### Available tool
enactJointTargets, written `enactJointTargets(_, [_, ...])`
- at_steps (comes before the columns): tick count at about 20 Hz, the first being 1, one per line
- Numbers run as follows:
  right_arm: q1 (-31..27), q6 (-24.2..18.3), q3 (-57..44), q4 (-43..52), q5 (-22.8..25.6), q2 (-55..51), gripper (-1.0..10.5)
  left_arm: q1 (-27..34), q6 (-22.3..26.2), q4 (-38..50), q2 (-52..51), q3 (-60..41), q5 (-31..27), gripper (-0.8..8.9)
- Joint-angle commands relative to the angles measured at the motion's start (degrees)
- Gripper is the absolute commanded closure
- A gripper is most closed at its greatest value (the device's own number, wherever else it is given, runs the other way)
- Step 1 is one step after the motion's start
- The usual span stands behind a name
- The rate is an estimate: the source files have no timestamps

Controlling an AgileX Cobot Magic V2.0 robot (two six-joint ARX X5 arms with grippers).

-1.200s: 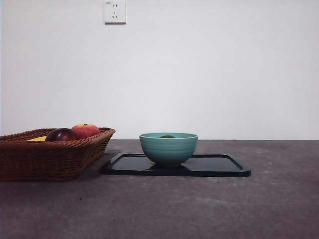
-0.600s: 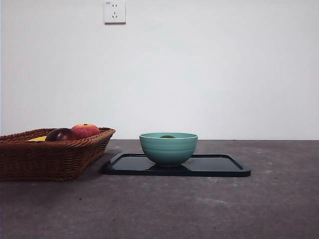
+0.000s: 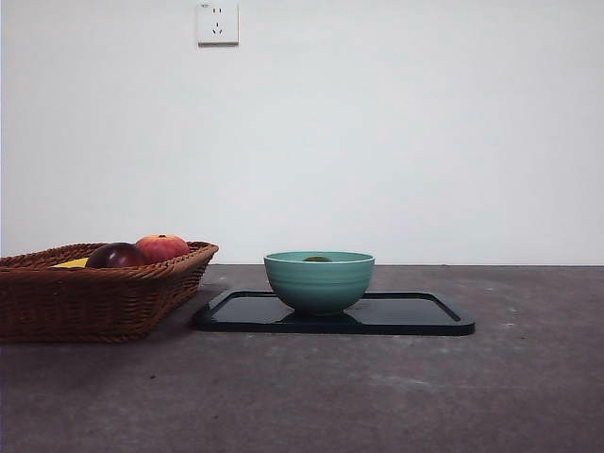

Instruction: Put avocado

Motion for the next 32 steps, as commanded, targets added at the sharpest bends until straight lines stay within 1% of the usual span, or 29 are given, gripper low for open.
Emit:
enactJointTargets(1, [0.7, 0.5, 0.5, 0.5, 0.2, 0.3, 9.1, -0.5, -0.2, 0.6, 0.2, 0.6, -0.1, 7.88])
enactJointTargets(8, [0.7, 0.5, 0.5, 0.5, 0.2, 0.3, 9.1, -0.5, 0.0, 1.0, 0.2, 0.6, -0.7, 7.88])
enactJointTargets(11, [0.7, 0.5, 0.5, 0.5, 0.2, 0.3, 9.1, -0.5, 0.2, 7.0, 0.2, 0.5, -4.6, 7.88])
enactJointTargets(12, [0.7, 0.5, 0.5, 0.5, 0.2, 0.3, 9.1, -0.2, 1.0, 9.5, 0.2, 0.2, -5.7, 7.88])
enactJointTargets(13, [0.7, 0.5, 0.5, 0.5, 0.2, 0.3, 9.1, 0.8, 3.0, 12.6, 0.1, -0.4, -6.7, 7.88])
enactJointTargets(15, [0.7, 0.5, 0.5, 0.5, 0.2, 0.3, 9.1, 4.7, 6.6, 18.9, -0.7, -3.5, -6.9, 7.88])
enactJointTargets(16, [0.7, 0.5, 0.5, 0.5, 0.2, 0.3, 9.1, 7.8, 7.0, 22.0, -1.5, -6.1, -6.9, 7.88])
enactJointTargets(19, [0.7, 0.5, 0.5, 0.5, 0.2, 0.3, 9.1, 18.3, 7.0, 29.8, -5.9, -16.3, -6.0, 7.88])
enactJointTargets(21, [0.7, 0.5, 0.5, 0.5, 0.2, 0.3, 9.1, 24.9, 7.0, 35.0, -10.3, -23.8, -2.8, 7.88])
enactJointTargets(22, [0.7, 0.5, 0.5, 0.5, 0.2, 0.3, 9.1, 27.7, 7.0, 37.4, -12.8, -27.5, -1.7, 7.88])
enactJointTargets(24, [0.7, 0.5, 0.5, 0.5, 0.2, 0.3, 9.1, 32.5, 6.7, 41.5, -17.6, -34.0, -1.3, 7.88])
enactJointTargets(26, [0.7, 0.5, 0.5, 0.5, 0.2, 0.3, 9.1, 35.7, 5.6, 45.2, -21.9, -39.7, -1.0, 7.88])
enactJointTargets(28, [0.7, 0.5, 0.5, 0.5, 0.2, 0.3, 9.1, 37.7, 5.4, 48.5, -25.4, -44.5, 0.1, 7.88])
enactJointTargets(32, [0.7, 0.5, 0.5, 0.5, 0.2, 0.3, 9.1, 42.2, 1.8, 50.1, -30.4, -51.7, 0.0, 7.88])
